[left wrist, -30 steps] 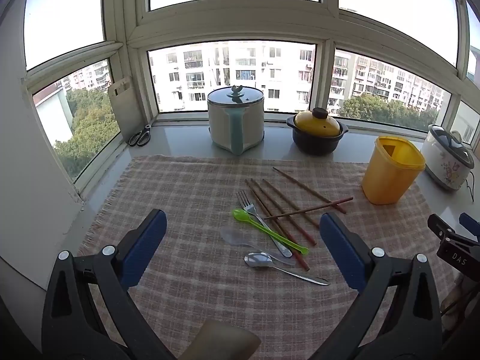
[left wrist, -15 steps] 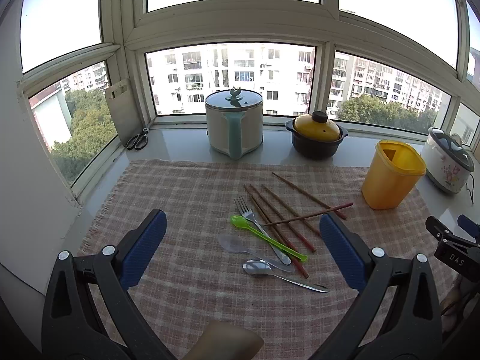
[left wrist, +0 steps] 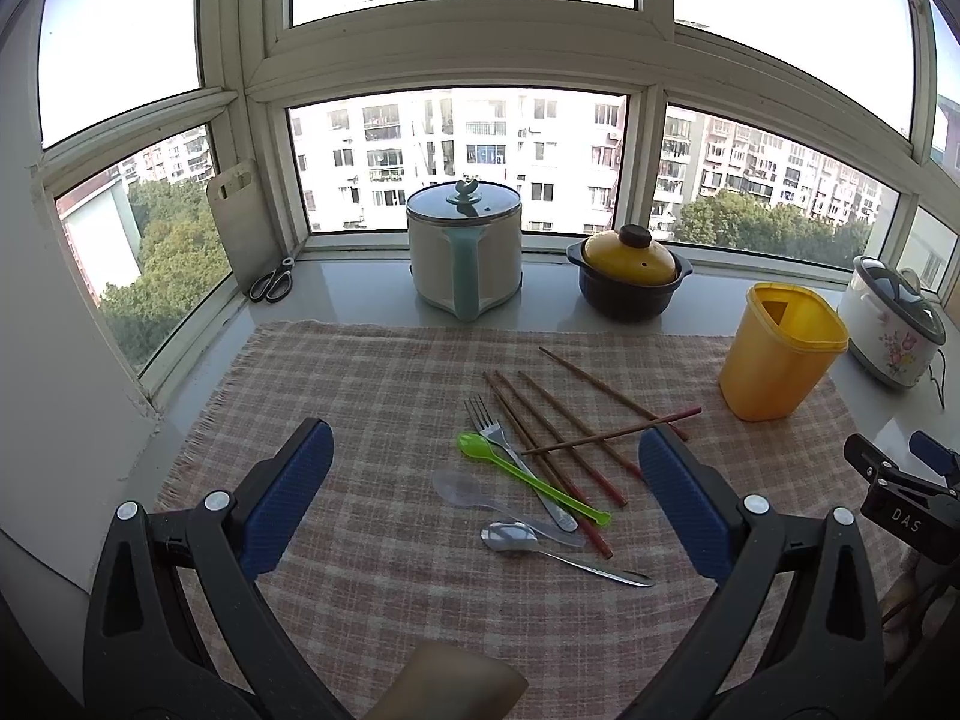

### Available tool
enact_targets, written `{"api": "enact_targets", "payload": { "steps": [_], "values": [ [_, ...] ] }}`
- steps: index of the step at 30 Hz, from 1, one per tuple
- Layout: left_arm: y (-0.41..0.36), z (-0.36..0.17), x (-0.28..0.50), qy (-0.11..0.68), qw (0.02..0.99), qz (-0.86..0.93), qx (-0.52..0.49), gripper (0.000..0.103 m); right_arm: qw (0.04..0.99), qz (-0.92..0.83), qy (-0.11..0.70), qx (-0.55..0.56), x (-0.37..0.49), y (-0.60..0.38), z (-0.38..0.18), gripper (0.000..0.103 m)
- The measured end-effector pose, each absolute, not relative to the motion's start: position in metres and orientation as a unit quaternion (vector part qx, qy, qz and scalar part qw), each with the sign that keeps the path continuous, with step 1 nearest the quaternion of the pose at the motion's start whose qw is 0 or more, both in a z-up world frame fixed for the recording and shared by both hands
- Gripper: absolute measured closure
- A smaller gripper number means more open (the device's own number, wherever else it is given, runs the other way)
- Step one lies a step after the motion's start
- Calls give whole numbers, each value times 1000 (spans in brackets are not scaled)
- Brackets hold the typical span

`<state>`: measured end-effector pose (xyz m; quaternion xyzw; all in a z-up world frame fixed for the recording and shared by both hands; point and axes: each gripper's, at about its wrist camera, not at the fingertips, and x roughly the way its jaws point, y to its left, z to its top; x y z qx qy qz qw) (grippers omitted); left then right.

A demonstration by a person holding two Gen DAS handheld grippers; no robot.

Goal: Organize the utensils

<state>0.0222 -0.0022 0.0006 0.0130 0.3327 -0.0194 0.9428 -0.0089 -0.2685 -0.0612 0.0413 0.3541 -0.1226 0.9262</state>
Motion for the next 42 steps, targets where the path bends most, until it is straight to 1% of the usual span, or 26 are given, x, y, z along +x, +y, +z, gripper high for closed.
{"api": "enact_targets", "payload": {
  "steps": [42],
  "values": [
    [-3, -3, 8, 336, 941, -23, 10, 0, 920, -137, 365, 44, -21, -271, -56, 0]
  ]
}}
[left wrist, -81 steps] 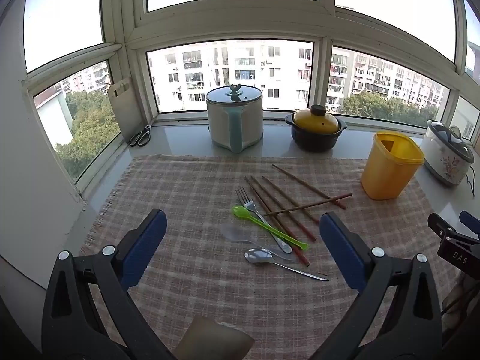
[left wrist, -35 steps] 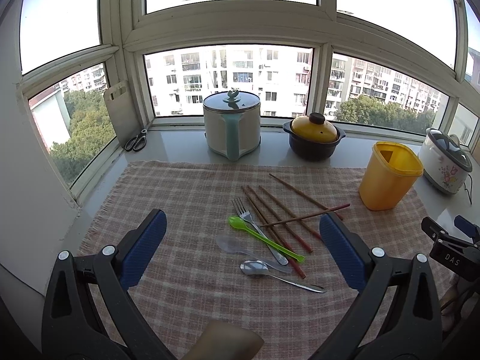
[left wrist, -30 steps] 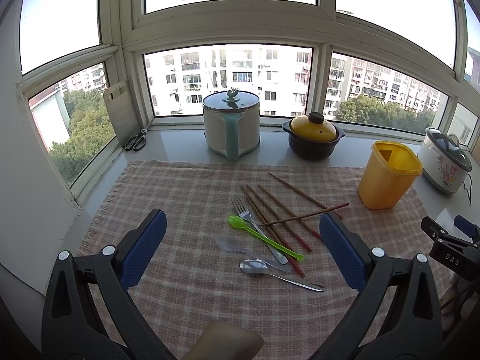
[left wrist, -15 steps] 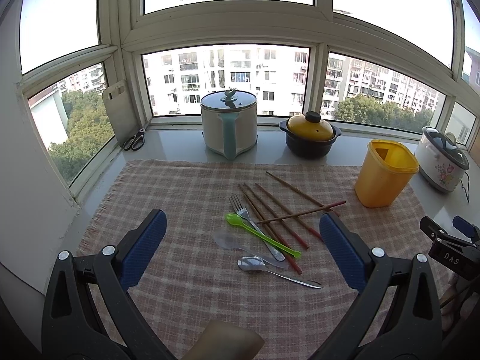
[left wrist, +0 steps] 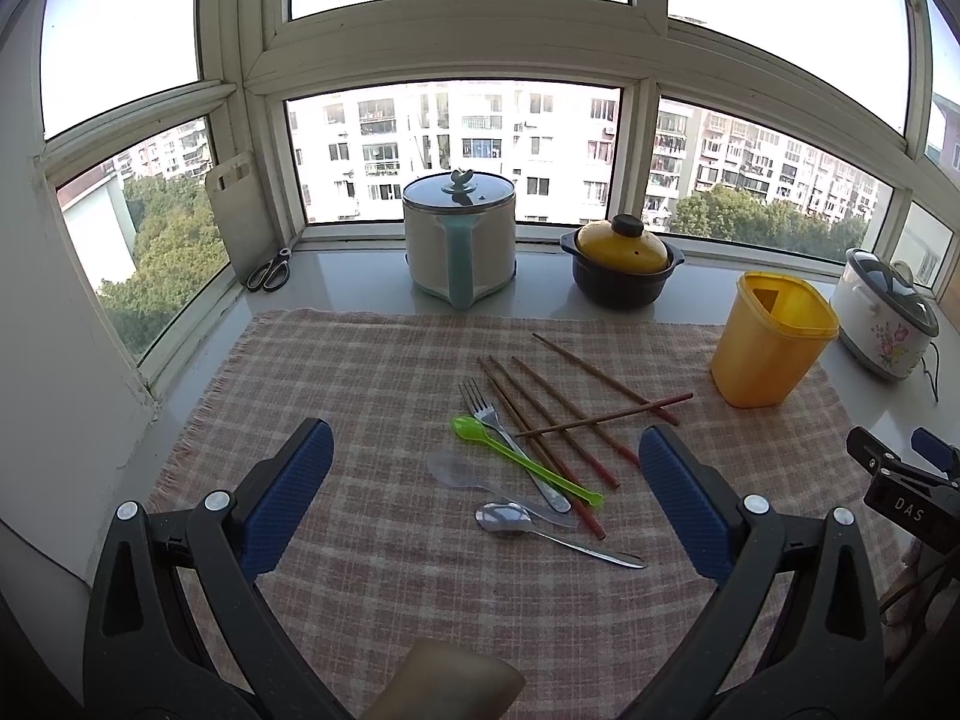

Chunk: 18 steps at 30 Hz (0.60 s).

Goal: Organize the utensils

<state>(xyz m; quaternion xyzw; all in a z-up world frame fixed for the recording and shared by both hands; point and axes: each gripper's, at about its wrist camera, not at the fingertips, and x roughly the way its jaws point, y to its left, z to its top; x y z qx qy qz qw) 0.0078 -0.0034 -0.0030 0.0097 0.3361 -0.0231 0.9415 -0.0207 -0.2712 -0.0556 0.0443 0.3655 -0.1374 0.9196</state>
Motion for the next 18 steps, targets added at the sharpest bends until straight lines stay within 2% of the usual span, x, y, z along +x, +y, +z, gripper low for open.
{"api": "enact_targets", "payload": {
  "steps": [18],
  "values": [
    [8, -15, 23, 354, 935, -17, 33, 0, 919, -134, 367, 40, -16, -273, -59, 0]
  ]
}}
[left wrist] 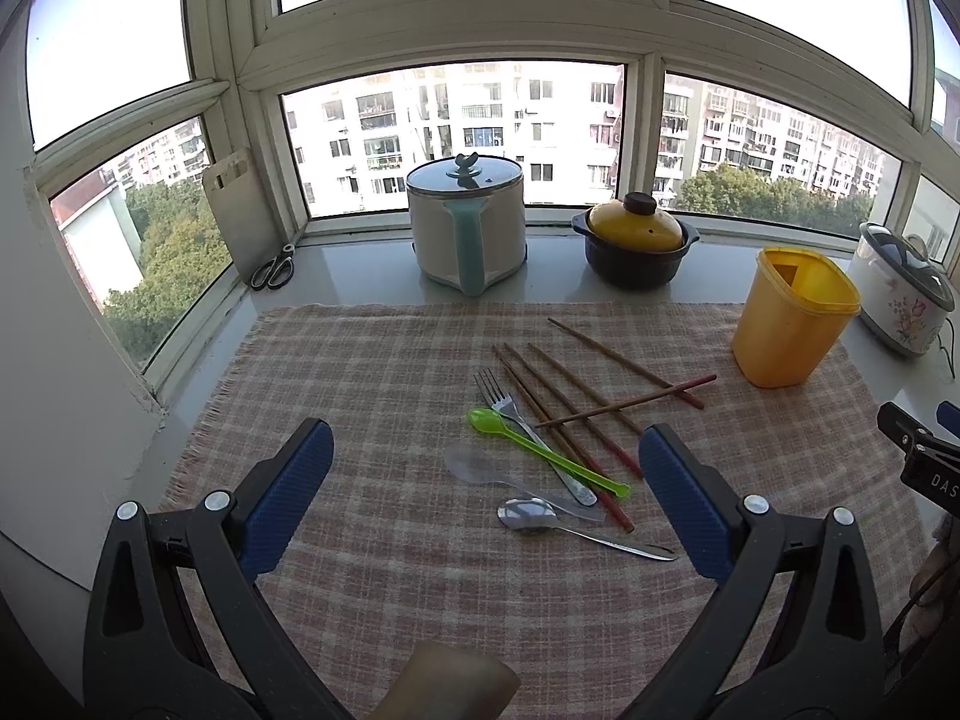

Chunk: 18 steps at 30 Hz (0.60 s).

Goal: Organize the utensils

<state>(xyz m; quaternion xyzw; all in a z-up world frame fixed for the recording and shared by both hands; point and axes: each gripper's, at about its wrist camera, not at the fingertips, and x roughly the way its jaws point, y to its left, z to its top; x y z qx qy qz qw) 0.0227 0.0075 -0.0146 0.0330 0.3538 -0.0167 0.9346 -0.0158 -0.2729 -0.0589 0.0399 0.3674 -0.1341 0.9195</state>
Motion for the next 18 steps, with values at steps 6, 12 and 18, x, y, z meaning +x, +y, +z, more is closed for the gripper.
{"api": "enact_targets", "payload": {
  "steps": [6, 12, 18],
  "values": [
    [22, -29, 30, 369, 927, -63, 1, 0, 918, -128, 373, 33, -11, -274, -63, 0],
    [18, -38, 27, 359, 931, -38, 52, 0, 916, -122, 380, 37, -7, -280, -72, 0],
    [30, -48, 33, 379, 925, -24, 35, 0, 914, -90, 393, 39, 4, -287, -85, 9]
  ]
}}
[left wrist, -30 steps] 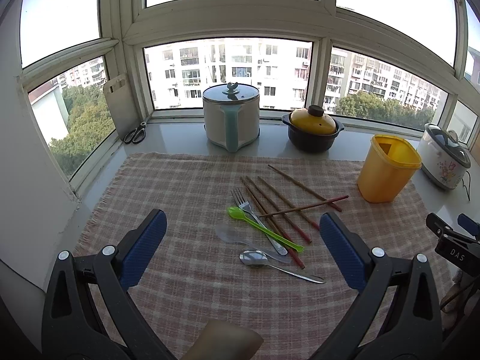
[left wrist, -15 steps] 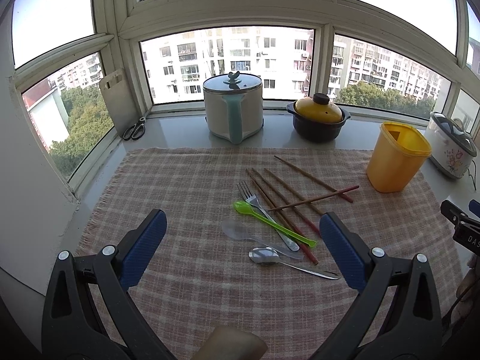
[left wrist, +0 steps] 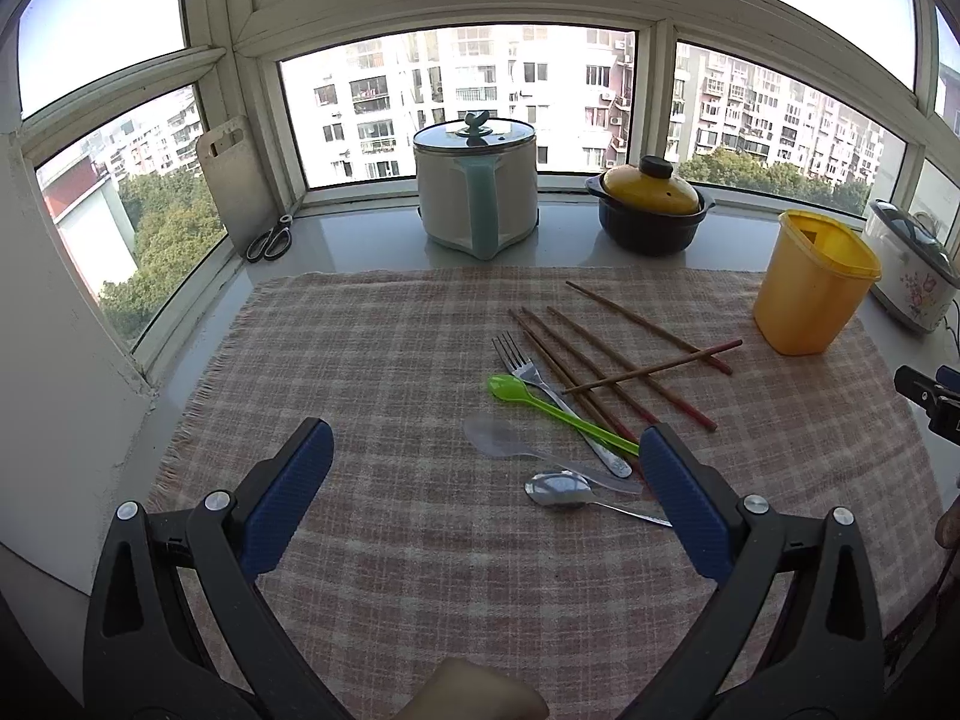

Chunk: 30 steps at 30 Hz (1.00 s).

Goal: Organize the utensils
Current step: 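Move the left tool to the silver spoon while the right tool approaches the chopsticks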

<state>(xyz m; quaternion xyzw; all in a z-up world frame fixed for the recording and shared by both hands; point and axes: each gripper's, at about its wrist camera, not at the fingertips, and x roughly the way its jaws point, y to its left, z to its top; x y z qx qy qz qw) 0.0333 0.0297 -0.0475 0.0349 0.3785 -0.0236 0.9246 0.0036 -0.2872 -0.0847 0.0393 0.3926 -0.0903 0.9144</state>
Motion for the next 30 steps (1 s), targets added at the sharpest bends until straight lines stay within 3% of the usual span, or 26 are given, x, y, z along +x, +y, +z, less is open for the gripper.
{"api": "enact_targets", "payload": {
  "steps": [9, 19, 22, 30],
  "values": [
    [45, -78, 40, 426, 905, 5, 0, 0, 921, -10, 389, 6, 26, -280, -104, 9],
    [52, -125, 38, 499, 859, -12, -112, 42, 888, 99, 447, -48, 71, -257, -120, 18],
    [42, -133, 35, 511, 850, -21, -126, 42, 876, 129, 461, -57, 82, -253, -126, 18],
    [14, -152, 35, 534, 832, 16, -151, 42, 840, 201, 496, -88, 104, -240, -141, 36]
  ]
}}
